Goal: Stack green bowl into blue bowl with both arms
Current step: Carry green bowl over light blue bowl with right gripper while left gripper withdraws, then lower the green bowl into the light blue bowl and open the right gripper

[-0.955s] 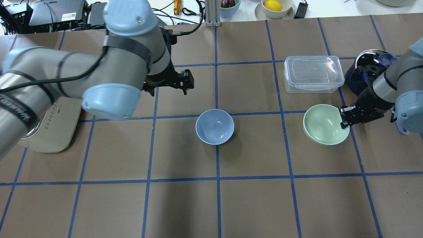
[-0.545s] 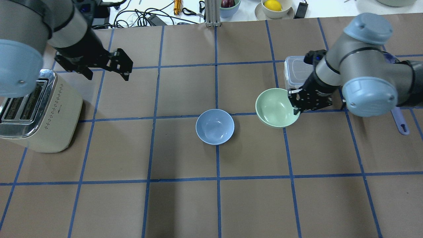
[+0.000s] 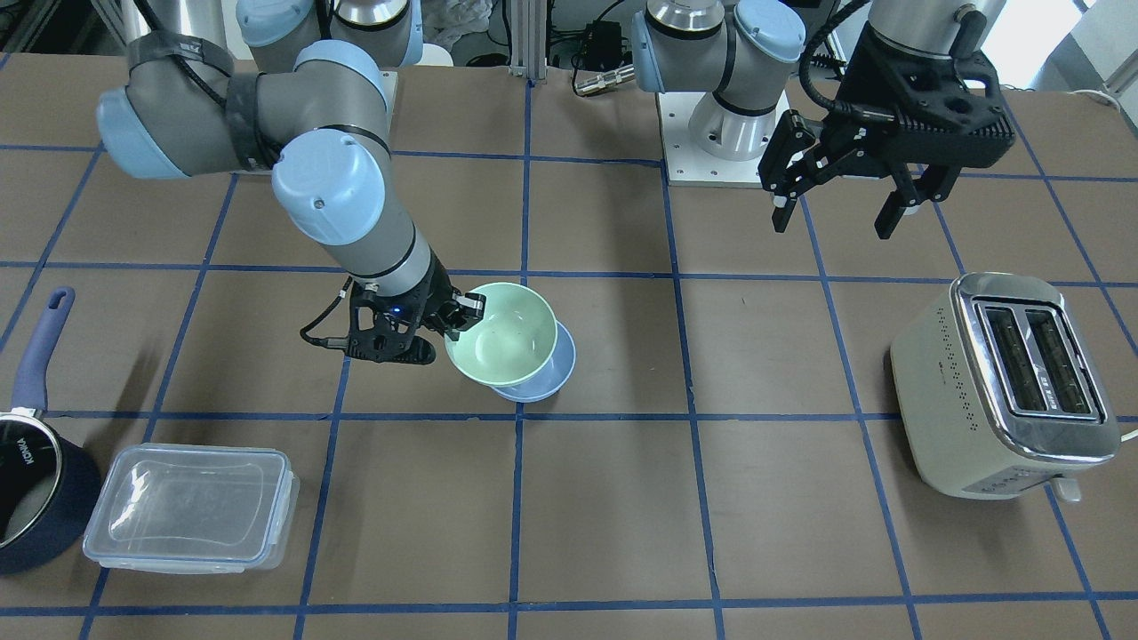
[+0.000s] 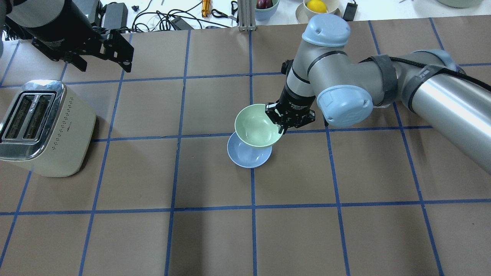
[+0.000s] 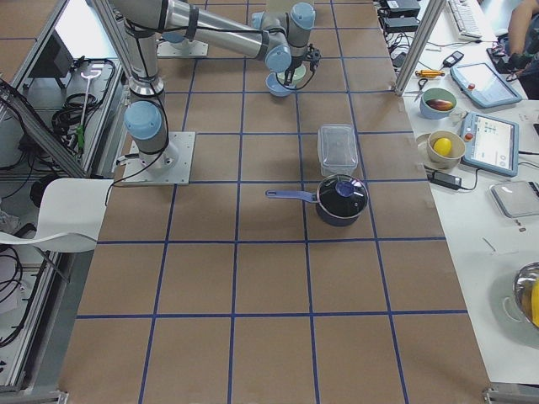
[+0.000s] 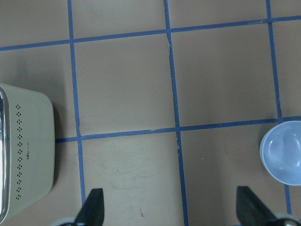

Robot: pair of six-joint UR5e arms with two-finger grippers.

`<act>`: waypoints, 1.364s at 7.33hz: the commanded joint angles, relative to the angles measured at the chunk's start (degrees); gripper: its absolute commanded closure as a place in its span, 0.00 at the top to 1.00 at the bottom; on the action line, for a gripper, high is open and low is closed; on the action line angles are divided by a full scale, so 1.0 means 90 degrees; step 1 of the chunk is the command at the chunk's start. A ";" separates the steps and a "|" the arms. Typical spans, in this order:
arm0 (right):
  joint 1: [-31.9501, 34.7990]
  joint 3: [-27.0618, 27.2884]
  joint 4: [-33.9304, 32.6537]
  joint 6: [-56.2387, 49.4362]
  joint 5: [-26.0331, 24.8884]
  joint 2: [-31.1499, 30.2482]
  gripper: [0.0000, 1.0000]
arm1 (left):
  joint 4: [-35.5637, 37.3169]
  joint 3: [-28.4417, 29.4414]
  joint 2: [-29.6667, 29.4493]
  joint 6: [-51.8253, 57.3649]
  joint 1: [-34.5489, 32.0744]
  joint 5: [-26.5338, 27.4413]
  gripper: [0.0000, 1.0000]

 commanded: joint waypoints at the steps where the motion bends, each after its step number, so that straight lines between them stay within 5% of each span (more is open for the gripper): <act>1: 0.0152 -0.0001 -0.0027 0.0091 0.0028 0.0088 0.00 | 0.0019 0.0010 -0.0080 0.0002 0.0053 -0.0140 1.00; 6: 0.0328 0.0038 -0.0212 0.0082 -0.0079 0.0381 0.03 | -0.0010 -0.0019 -0.0090 -0.0017 0.0015 -0.0101 1.00; 7: 0.0328 0.0038 -0.0203 0.0082 -0.0089 0.0391 0.72 | -0.0010 -0.0010 -0.0080 -0.0017 0.0005 -0.0130 1.00; 8: 0.0328 0.0028 -0.0212 0.0053 -0.0079 0.0391 1.00 | -0.0020 -0.0010 -0.0070 -0.0017 -0.0005 -0.0159 1.00; 10: 0.0309 -0.0040 -0.0203 -0.0016 -0.0118 0.0362 1.00 | -0.0079 -0.0068 -0.0012 -0.0027 -0.0034 -0.0150 1.00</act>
